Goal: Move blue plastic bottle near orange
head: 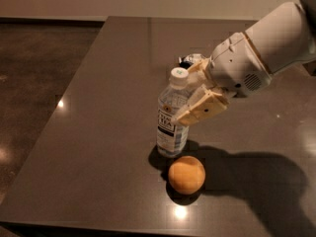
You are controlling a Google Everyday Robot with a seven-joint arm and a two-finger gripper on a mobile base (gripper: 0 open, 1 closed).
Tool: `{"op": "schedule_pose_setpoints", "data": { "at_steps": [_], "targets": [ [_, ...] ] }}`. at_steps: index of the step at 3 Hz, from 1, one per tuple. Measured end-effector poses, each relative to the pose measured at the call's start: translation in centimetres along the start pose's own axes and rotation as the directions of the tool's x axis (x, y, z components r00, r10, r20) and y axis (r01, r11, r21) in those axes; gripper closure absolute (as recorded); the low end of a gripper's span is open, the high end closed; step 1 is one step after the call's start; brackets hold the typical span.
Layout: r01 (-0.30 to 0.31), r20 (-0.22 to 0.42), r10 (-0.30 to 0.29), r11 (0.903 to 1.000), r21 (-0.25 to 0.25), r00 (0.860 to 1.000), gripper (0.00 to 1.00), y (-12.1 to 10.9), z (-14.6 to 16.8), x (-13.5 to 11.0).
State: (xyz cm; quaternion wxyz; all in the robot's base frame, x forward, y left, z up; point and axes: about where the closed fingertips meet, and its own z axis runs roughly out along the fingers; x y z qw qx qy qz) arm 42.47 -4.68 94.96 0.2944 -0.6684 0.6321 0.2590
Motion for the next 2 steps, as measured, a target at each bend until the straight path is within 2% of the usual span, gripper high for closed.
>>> {"op": "schedule_pose_setpoints", "data": {
  "at_steps": [1, 2],
  "targets": [
    [0.004, -0.001, -0.004, 1.0, 0.0, 1.0, 0.0, 0.06, 0.08, -0.18],
    [0.004, -0.001, -0.004, 1.0, -0.001, 1.0, 0.0, 0.07, 0.08, -0.2]
  ]
}}
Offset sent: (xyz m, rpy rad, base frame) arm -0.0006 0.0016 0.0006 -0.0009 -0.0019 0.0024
